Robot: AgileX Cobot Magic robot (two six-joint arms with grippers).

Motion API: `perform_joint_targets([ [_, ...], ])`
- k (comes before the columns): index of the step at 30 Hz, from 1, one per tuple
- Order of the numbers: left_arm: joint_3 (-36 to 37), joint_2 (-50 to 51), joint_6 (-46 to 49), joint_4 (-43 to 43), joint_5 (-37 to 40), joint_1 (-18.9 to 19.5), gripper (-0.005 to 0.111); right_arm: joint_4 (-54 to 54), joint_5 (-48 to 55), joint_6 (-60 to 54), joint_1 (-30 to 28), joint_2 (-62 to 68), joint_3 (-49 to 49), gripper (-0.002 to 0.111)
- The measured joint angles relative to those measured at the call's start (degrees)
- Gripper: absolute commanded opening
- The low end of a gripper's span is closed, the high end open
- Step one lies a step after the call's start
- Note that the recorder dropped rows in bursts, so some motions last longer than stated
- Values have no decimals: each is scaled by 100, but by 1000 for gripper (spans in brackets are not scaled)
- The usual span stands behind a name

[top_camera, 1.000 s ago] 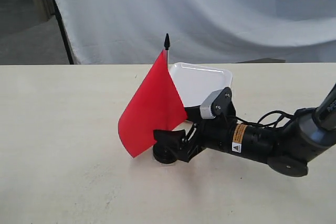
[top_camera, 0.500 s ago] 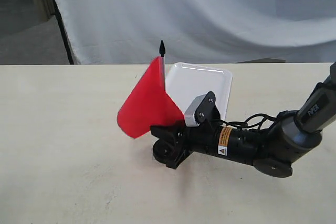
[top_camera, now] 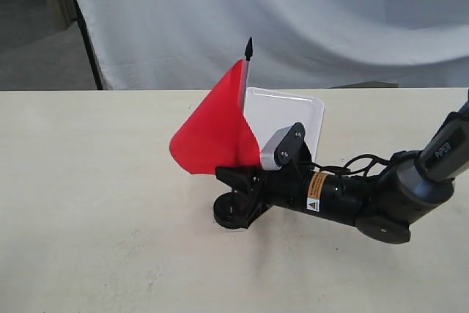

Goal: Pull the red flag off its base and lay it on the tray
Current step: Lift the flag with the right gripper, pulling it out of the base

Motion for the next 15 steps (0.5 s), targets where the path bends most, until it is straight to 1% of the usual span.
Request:
perform_joint_targets([
  [3, 0, 0, 0, 0, 0, 0, 0, 148, -12, 819, 10, -408, 0, -1],
  [5, 0, 0, 0, 0, 0, 0, 0, 299, 221, 1391, 24, -710, -53, -1],
  [8, 0, 0, 0, 0, 0, 0, 0, 367, 1366, 2471, 13, -1120, -427, -1],
  [12, 0, 0, 0, 0, 0, 0, 0, -163, 3510, 4215, 1, -1212, -1294, -1],
  [13, 0, 0, 0, 0, 0, 0, 0, -401, 3834, 4637, -20, -1159, -1483, -1],
  [15, 0, 0, 0, 0, 0, 0, 0, -939, 4082, 5489, -113, -1026, -1807, -1],
])
